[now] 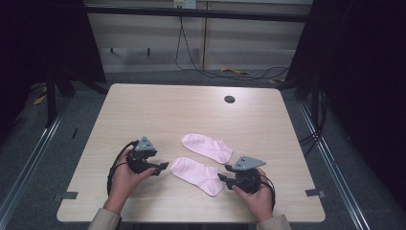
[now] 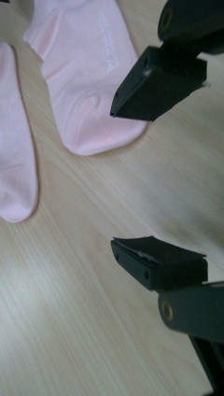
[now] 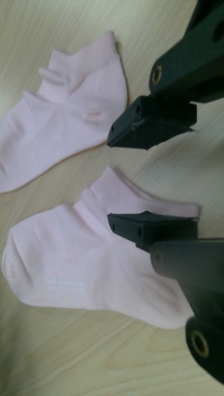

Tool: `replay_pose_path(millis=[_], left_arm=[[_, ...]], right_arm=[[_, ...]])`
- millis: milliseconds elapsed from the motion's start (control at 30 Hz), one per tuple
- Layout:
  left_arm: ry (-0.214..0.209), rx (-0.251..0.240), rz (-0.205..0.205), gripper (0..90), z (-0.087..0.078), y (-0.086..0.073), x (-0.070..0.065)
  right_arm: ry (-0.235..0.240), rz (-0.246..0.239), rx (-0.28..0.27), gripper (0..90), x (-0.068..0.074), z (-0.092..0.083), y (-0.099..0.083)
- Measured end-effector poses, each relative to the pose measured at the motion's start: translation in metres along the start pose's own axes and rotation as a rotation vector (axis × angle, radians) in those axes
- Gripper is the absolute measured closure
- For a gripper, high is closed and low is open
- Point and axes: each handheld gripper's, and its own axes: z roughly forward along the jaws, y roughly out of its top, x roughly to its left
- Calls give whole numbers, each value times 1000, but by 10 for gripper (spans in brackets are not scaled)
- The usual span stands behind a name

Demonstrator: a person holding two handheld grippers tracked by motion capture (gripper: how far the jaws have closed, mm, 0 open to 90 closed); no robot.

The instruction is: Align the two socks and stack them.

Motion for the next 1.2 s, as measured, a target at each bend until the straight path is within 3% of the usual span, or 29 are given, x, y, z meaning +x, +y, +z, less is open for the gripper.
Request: replay_pose_path(millis=[67, 233, 467, 567, 1067, 1200], left_arm=[[12, 19, 19, 395, 5, 4, -2], [-3, 42, 19, 473, 18, 9, -7], [-27, 67, 44, 534, 26, 11, -11], [-8, 87, 66, 544, 28, 13, -13], [-25, 130, 43, 613, 33, 16, -14], [-47, 134, 50, 700, 33, 16, -16]], right_arm=[[-1, 12, -5, 593, 1, -1, 0], [-16, 63, -28, 629, -1, -5, -4], [-14, 36, -20, 642, 6, 0, -6], [-20, 26, -2, 644, 8, 3, -6], [-11, 59, 21, 741, 9, 7, -7], [-3, 69, 19, 794, 9, 7, -7]])
